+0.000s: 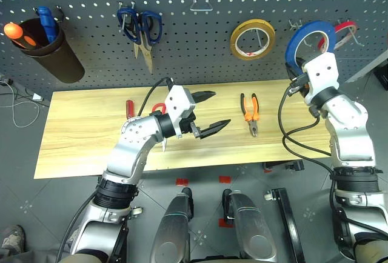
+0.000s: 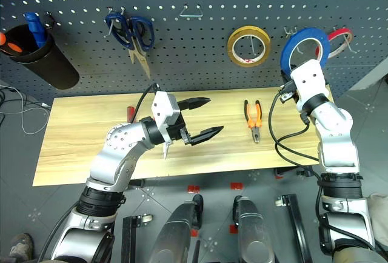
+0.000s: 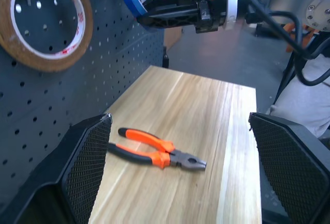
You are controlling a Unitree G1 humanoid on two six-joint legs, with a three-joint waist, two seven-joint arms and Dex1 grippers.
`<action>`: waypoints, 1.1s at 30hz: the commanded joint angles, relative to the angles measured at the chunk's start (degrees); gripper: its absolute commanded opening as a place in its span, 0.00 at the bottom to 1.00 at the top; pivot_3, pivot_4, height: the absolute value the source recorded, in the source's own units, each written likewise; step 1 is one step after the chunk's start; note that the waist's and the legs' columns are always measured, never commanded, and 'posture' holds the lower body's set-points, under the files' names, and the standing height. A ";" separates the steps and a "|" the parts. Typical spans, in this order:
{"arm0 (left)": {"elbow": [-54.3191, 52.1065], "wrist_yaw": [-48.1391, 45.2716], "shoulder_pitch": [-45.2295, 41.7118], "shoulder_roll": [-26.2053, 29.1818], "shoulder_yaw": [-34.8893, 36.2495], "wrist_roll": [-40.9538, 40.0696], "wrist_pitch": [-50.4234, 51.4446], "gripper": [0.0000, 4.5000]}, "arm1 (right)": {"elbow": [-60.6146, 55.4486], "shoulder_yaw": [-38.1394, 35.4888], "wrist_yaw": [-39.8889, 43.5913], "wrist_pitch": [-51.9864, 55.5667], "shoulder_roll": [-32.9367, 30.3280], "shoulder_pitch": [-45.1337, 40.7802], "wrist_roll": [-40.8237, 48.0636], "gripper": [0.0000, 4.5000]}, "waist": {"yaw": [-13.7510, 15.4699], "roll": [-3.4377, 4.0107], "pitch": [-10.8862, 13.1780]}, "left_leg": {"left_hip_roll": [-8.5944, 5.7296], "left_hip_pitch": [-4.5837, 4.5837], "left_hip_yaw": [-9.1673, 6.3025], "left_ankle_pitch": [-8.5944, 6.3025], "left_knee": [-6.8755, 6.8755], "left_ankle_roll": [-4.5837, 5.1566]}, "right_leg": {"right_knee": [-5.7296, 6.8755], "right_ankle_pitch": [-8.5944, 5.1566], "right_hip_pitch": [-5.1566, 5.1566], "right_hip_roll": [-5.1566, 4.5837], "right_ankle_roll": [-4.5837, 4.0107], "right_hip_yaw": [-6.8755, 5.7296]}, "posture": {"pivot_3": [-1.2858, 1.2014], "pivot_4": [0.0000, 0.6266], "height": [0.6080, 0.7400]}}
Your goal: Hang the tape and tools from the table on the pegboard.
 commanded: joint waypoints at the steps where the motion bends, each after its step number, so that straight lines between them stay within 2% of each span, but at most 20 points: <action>1: -1.10 -0.31 2.66 2.30 1.22 0.10 -0.49 1.00 | -8.61 0.12 -1.41 6.05 1.26 5.46 1.38 0.58 | 0.06 0.01 -0.01 | 0.00 0.00 -0.02 0.00 -0.01 0.00 | 0.02 0.00 0.00 0.00 0.00 -0.01 | 0.49 0.63 1.00; 4: -0.54 -2.06 5.43 5.79 1.79 0.79 -1.37 1.00 | -15.70 1.46 -3.32 13.82 4.16 10.69 1.61 0.79 | -0.01 0.02 -0.01 | 0.02 0.01 -0.05 0.00 -0.02 -0.01 | 0.04 0.00 -0.02 0.01 0.00 0.01 | 0.49 0.64 1.00; 7: 2.46 -5.53 9.95 12.66 2.34 3.63 -5.92 1.00 | -24.23 5.58 -6.67 26.20 9.82 15.85 1.68 0.99 | -0.77 0.05 -0.03 | 0.02 0.01 -0.02 0.00 -0.07 -0.01 | 0.06 -0.01 -0.10 0.01 -0.01 0.11 | 0.49 0.65 1.00; 10: 6.29 -7.02 12.19 17.01 2.99 5.25 -8.94 1.00 | -26.34 7.54 -10.92 38.50 16.89 16.51 2.37 0.99 | -1.06 0.07 -0.05 | 0.03 0.02 -0.03 -0.12 -0.20 0.18 | 0.07 -0.02 -0.21 0.00 -0.07 0.16 | 0.49 0.66 1.00; 15: 10.16 -7.44 12.02 19.46 3.93 6.42 -12.74 1.00 | -13.69 7.72 -21.96 49.87 25.48 7.46 -1.62 0.99 | -0.90 0.08 -0.06 | 0.05 0.01 -0.09 -0.10 -0.30 0.16 | 0.02 0.00 -0.30 -0.01 -0.14 0.13 | 0.50 0.67 1.00; 19: 10.11 -7.64 11.23 19.28 3.61 6.36 -13.09 1.00 | -2.01 4.44 -26.71 45.90 27.82 -0.32 -1.46 0.99 | -0.47 0.07 -0.06 | -0.01 -0.02 -0.05 -0.10 -0.32 0.17 | 0.00 0.01 -0.35 -0.04 -0.15 0.13 | 0.50 0.67 1.00; 26: 8.49 -7.23 10.70 18.16 2.99 6.46 -12.06 1.00 | 13.06 2.96 -30.19 38.43 26.98 -9.47 -2.18 0.99 | -0.75 0.07 -0.06 | 0.02 -0.02 0.15 0.06 -0.75 -0.08 | -0.03 -0.04 -0.51 -0.04 -0.14 0.11 | 0.50 0.67 1.00; 33: 6.90 -6.75 11.44 17.41 2.94 6.57 -11.23 1.00 | 25.95 -0.10 -27.22 37.35 24.30 -15.54 0.99 0.99 | -1.08 0.07 -0.06 | 0.06 -0.01 0.36 0.06 -0.78 -0.07 | 0.02 -0.05 -0.60 -0.04 -0.14 0.24 | 0.51 0.67 1.00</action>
